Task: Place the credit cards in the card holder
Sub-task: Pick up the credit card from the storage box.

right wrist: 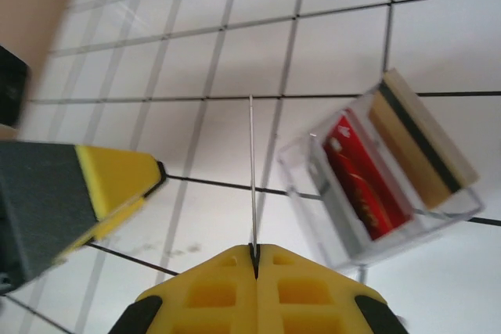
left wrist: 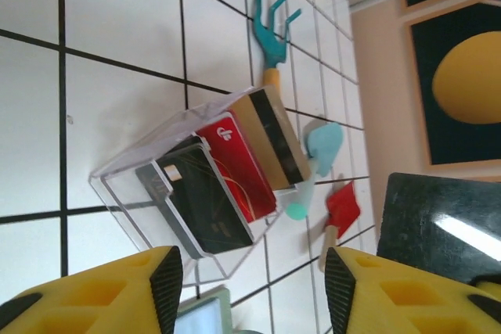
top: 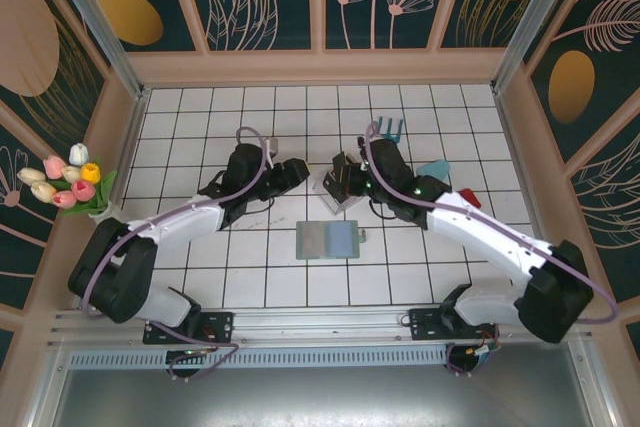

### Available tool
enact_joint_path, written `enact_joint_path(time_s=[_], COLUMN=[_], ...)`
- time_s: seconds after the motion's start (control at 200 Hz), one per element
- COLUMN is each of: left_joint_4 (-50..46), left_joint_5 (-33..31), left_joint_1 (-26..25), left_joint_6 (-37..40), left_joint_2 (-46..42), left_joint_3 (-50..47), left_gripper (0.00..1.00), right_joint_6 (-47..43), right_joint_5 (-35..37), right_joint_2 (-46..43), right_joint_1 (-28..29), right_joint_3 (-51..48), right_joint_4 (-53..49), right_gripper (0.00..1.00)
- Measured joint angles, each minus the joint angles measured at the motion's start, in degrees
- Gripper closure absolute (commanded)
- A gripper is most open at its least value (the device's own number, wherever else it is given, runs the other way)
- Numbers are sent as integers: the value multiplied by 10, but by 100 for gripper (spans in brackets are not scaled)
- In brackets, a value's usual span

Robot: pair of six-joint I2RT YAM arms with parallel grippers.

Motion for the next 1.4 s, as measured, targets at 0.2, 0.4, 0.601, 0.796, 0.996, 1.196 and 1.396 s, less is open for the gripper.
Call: enact_joint_path(time_s=[0.2,0.4,0.601,0.796,0.996,1.196,1.396], left_joint_4=[114,219,273,315,327,314,259], left_joint_5=[62,129,167,193,203,216,231], left_joint_1=[0,0,-1,-5,-6,-7,-7], left_joint_6=[-67,-113,-139,-167,-173,-172,-158], left_joint_2=[-27,-27,-11,15,15,15,15], left_joint_3=[-63,-69,-68,-66,-61,-56,-40], left_gripper=[36,34,44,75,100,100,100], right_joint_6=[83,159,203,229,237,217,185], right_joint_5=[-83,-160,-208,-240,-268,-314,-370], right_joint_2=[-49,-71,-72,-71,-62,-50,-46], right_joint_1=[-24,-44,-53,-66,-87,-110,-137], right_joint_3=[-75,-118,-128,-140,-141,-140,-136], right_joint_4=[100,184,239,272,270,247,230], right_gripper=[100,100,100,99,88,83,100])
